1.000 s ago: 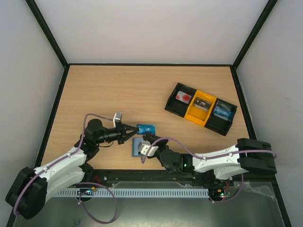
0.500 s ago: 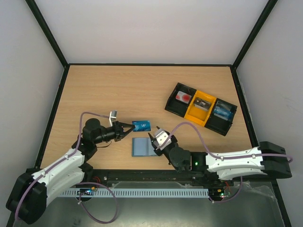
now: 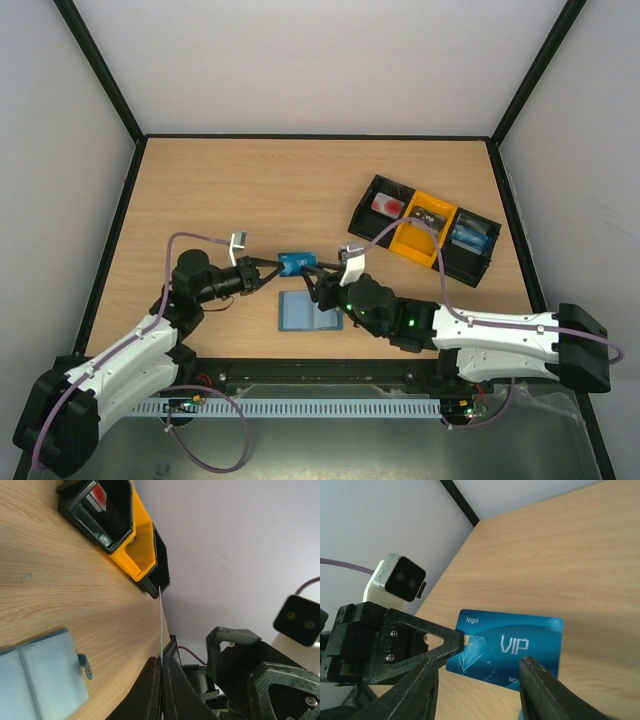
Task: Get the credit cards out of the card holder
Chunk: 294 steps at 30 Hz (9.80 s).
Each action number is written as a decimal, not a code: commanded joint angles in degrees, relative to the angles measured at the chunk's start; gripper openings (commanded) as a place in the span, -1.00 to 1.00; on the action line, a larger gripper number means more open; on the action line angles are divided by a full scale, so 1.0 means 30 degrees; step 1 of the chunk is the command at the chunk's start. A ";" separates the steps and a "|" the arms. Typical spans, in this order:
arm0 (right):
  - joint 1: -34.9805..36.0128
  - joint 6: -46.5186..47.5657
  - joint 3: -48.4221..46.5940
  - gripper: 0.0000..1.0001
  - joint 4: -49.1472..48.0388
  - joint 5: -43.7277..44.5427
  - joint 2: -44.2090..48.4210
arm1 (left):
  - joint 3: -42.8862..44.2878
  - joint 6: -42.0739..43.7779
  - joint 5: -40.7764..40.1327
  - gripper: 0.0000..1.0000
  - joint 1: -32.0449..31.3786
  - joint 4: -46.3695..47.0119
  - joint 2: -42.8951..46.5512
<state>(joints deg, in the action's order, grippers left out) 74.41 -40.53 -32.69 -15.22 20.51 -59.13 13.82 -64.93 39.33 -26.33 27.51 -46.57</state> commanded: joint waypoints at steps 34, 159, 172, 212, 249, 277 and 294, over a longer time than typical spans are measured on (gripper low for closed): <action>-0.4466 -1.0528 0.4930 -0.61 -0.9458 -0.8879 -0.0058 | 0.0402 0.0448 0.0931 -0.95 0.0309 0.0344 0.2488; -2.9992 0.7276 0.0174 -0.96 0.4365 -1.1723 -0.2536 | 0.3467 0.7517 0.3955 1.00 0.3040 -0.9213 -0.1921; -3.0894 0.7066 0.0172 -0.96 0.2648 -1.3578 -0.3785 | 0.3302 0.7227 0.4434 1.00 0.3224 -0.8650 -0.2433; -3.0927 0.7595 -0.0309 -0.74 0.2411 -1.1533 -0.5994 | 0.2533 0.7118 0.4292 1.00 0.3588 -0.8466 -0.2348; -3.0927 0.7340 -0.1376 -0.75 0.3087 -0.8857 -0.6517 | 0.2357 0.7134 0.4346 1.00 0.3675 -0.8023 -0.2952; -3.0763 0.2773 -0.4016 -0.96 0.8131 -1.1018 -0.7783 | 0.2237 0.6994 0.4145 1.00 0.3704 -0.7535 -0.3438; -3.0722 0.3347 -0.3959 -0.96 0.5933 -0.8710 -1.0739 | 0.1821 0.7209 0.4028 1.00 0.3703 -0.7588 -0.4280</action>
<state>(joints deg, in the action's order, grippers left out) -17.85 -31.35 -44.40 4.01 -8.34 -89.56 19.66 -43.92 50.98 -15.66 4.01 -58.98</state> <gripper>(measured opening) 0.022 0.999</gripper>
